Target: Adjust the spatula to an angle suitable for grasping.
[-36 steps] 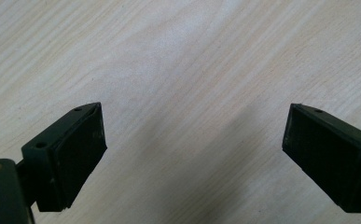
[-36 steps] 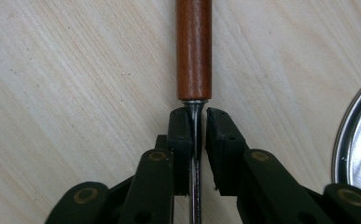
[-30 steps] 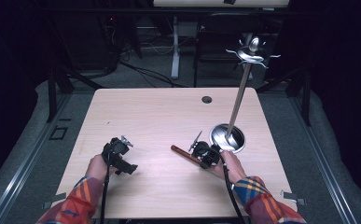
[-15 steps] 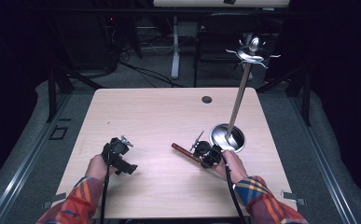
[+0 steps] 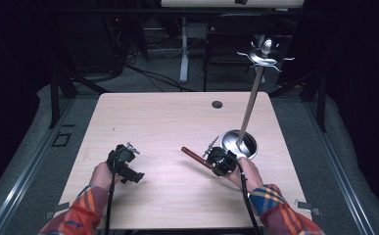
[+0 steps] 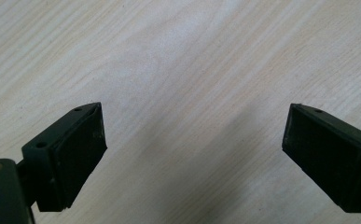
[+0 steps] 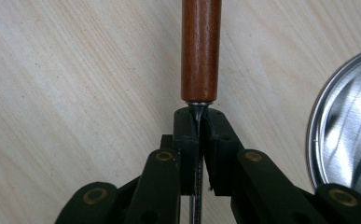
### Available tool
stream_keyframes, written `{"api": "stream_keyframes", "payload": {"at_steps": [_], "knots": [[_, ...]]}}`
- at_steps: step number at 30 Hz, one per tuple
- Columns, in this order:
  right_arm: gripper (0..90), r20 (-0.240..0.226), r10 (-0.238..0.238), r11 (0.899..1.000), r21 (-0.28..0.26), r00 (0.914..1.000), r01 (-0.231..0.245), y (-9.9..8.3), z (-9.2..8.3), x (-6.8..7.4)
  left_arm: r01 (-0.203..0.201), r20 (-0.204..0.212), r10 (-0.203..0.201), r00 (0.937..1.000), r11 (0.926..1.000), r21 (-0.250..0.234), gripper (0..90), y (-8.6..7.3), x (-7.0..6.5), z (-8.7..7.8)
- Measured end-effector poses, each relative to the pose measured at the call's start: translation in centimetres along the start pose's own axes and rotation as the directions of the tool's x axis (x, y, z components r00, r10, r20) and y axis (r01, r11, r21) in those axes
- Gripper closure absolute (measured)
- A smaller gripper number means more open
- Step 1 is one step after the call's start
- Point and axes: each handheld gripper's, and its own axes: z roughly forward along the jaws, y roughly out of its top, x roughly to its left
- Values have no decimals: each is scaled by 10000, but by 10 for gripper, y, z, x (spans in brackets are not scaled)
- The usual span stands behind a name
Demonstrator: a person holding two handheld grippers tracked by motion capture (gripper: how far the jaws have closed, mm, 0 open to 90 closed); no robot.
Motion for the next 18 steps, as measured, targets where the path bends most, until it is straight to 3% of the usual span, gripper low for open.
{"api": "stream_keyframes", "payload": {"at_steps": [18], "knots": [[841, 207, 151, 9996, -240, 9997, -146, -6, -14, -4, -30, 36, 30, 10000, 10000, 41, 60, 0, 0, 0]]}}
